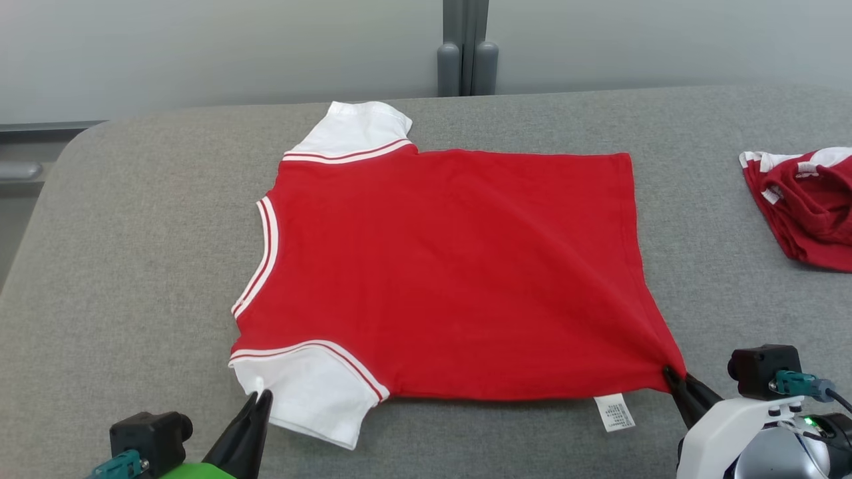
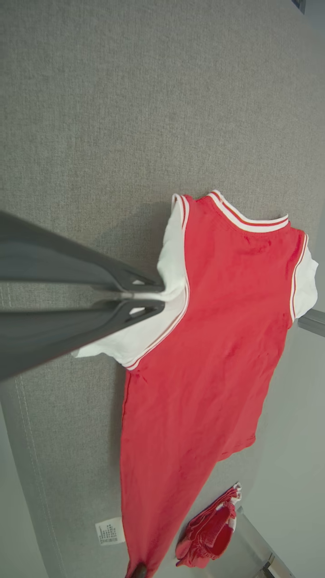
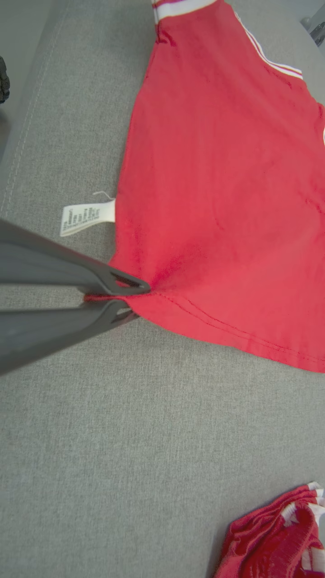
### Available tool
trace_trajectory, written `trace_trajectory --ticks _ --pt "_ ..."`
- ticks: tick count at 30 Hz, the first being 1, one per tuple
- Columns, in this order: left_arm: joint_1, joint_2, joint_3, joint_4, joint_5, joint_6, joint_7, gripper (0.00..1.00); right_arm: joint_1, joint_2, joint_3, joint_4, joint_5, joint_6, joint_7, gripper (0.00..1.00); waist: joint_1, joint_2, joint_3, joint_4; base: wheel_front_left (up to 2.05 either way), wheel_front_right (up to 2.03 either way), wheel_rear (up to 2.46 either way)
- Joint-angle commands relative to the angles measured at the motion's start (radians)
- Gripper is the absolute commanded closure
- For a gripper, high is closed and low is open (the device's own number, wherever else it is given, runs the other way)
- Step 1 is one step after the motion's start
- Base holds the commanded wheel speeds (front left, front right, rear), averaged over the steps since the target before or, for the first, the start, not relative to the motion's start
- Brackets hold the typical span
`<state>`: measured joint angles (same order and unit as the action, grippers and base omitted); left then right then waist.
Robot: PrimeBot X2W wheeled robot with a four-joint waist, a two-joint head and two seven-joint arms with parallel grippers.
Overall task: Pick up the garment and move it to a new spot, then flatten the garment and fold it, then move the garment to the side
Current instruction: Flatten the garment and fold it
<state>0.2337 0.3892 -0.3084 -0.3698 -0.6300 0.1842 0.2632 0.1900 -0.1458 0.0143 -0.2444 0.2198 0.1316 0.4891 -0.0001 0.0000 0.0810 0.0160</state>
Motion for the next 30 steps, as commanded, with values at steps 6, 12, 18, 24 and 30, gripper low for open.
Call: trace_trajectory --ticks 6,12,18,24,30 --pt "-0.012 -0.001 0.001 0.024 -0.021 0.0 0.009 1.0 -0.01 0.009 -0.01 0.029 0.027 -0.002 0.021 1.0 0.0001 0.0 0.015 -0.006 0.0 0.0 0.0" --pt "-0.031 -0.011 0.006 0.053 -0.032 -0.007 0.001 1.0 -0.042 0.017 -0.017 0.107 0.055 -0.002 0.013 1.0 0.0001 0.0 0.03 -0.007 0.0 0.0 0.0" --pt "-0.083 -0.018 0.014 0.087 -0.035 -0.019 -0.017 1.0 -0.095 0.016 -0.01 0.197 0.072 -0.002 0.002 1.0 0.0001 0.0 0.056 -0.007 0.0 0.0 0.0" --pt "-0.224 -0.048 0.0 0.161 -0.013 -0.051 -0.05 1.0 -0.165 0.026 -0.009 0.228 0.094 -0.002 -0.025 1.0 0.0001 0.0 0.091 -0.008 0.0 0.0 0.0" --pt "-0.418 -0.072 -0.023 0.292 0.015 -0.097 -0.068 1.0 -0.257 0.047 -0.023 0.237 0.087 -0.002 -0.04 1.0 0.0001 0.0 0.129 -0.026 0.0 0.0 0.0"
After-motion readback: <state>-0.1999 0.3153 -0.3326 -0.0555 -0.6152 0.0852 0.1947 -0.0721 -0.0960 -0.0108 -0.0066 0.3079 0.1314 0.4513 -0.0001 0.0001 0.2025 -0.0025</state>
